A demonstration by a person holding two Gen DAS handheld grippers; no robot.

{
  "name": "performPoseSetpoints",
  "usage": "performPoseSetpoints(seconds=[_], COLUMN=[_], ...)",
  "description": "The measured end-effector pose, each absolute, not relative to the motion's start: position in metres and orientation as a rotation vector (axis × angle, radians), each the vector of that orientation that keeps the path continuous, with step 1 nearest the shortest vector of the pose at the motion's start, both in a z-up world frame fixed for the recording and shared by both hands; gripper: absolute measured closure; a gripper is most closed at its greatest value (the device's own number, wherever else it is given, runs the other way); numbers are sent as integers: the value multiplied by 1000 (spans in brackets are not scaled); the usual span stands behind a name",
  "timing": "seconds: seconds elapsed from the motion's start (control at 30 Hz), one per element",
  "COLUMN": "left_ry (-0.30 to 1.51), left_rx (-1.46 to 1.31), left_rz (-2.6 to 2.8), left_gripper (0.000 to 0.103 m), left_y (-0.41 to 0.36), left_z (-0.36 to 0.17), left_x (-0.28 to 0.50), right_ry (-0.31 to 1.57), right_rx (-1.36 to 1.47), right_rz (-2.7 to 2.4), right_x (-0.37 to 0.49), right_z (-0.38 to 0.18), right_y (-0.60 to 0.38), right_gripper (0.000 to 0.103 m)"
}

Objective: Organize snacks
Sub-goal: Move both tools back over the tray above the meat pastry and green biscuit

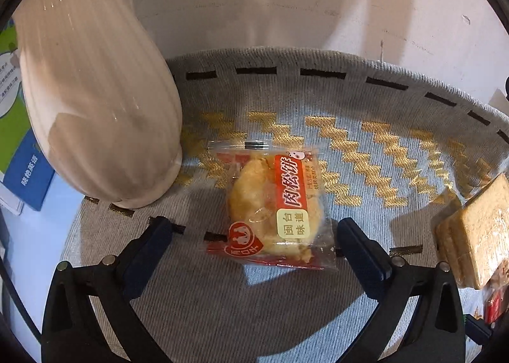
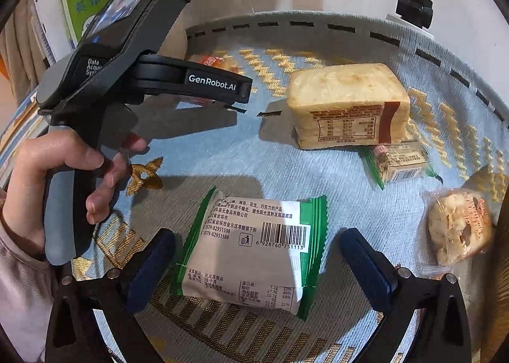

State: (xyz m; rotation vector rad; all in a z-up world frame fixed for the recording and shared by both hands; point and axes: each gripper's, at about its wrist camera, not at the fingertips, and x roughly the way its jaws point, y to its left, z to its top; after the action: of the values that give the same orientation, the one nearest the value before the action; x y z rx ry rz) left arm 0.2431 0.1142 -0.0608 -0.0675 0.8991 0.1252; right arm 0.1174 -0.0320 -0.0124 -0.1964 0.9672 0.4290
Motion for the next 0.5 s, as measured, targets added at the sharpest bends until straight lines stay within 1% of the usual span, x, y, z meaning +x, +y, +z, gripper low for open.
performPoseSetpoints(seconds=[0.17, 0.23, 0.5], left_ry=[900, 900, 902], left_rx=[-67, -67, -64], left_rz=[126, 127, 136], left_gripper=[0, 0, 0], left_y=[111, 111, 109], left_z=[-83, -75, -83], left_x=[257, 253, 254], right_ry=[968, 968, 968], right_rx=[-194, -194, -194], right_rz=[428, 428, 428], right_x=[118, 118, 117], right_z=[-15, -15, -14], right_y=[-33, -33, -32], right_gripper=[0, 0, 0])
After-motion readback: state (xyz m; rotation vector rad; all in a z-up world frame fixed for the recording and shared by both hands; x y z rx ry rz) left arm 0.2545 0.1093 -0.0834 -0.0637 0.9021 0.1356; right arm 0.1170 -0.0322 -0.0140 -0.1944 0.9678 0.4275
